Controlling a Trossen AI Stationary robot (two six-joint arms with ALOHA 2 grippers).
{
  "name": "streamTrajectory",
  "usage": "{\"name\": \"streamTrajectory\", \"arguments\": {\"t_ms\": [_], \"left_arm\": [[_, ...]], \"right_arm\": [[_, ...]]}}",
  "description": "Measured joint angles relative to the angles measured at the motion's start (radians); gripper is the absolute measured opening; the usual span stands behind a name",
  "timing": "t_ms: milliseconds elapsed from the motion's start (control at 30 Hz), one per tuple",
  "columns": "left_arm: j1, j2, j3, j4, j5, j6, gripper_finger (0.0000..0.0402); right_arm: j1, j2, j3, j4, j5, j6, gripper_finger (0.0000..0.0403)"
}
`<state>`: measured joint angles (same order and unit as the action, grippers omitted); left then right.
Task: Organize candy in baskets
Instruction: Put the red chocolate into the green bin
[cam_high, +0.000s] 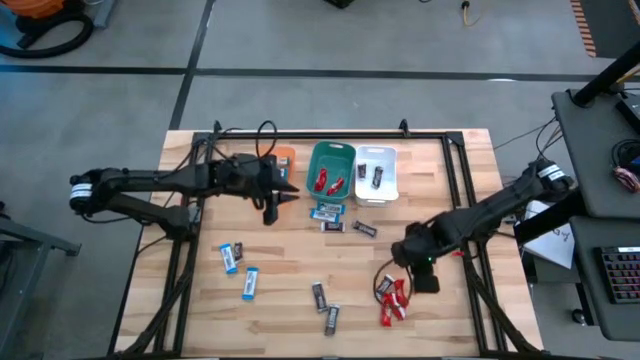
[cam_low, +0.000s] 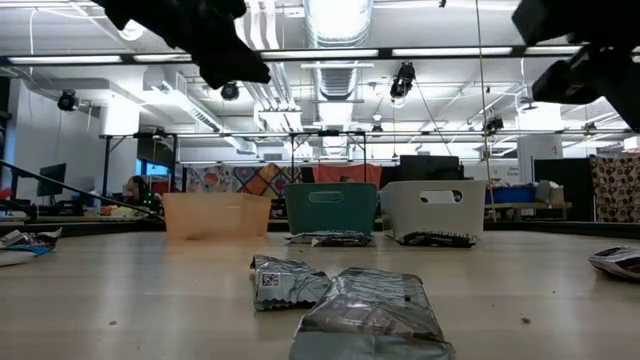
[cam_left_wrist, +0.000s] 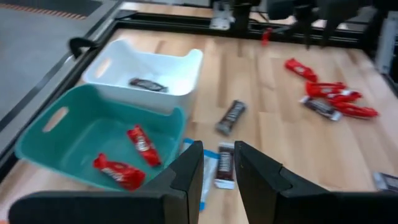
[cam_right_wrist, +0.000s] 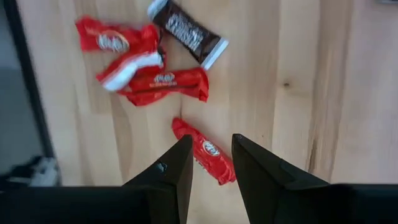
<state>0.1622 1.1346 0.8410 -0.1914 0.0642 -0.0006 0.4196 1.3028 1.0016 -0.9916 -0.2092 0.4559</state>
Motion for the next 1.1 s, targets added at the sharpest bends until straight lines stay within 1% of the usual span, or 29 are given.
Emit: {"name": "streamTrajectory", "arguments": {"t_ms": [133,333,500,767,933,1000,1100], "left_arm": [[-0.028,0.003,0.000,0.008,0.000,0.000,0.0075],[-0.031,0.004,0.000,0.027,-0.002,0.000,0.0075],[-0.031,0.004,0.000,0.044,-0.002,0.000,0.0075],[-0.031,0.004,0.000,0.044,-0.002,0.000,0.0075],[-0.031,0.004,0.000,0.044,-0.002,0.000,0.0075],[-0.031,0.004,0.000,0.044,-0.002,0.000,0.0075],[-0.031,0.004,0.000,0.044,-0.002,0.000,0.0075]], "right_arm": [[0.074,0.074,0.000,0.000,0.000,0.001,0.0109],[0.160,0.207,0.000,-0.003,0.000,0.015,0.0123],[0.173,0.293,0.000,-0.017,0.000,0.015,0.0129],[0.172,0.334,-0.001,-0.025,0.000,0.003,0.0128],[0.172,0.351,-0.001,-0.019,0.000,-0.006,0.0108],[0.172,0.354,0.000,-0.016,0.001,-0.010,0.0090],[0.172,0.355,0.000,-0.016,0.004,-0.011,0.0052]]}}
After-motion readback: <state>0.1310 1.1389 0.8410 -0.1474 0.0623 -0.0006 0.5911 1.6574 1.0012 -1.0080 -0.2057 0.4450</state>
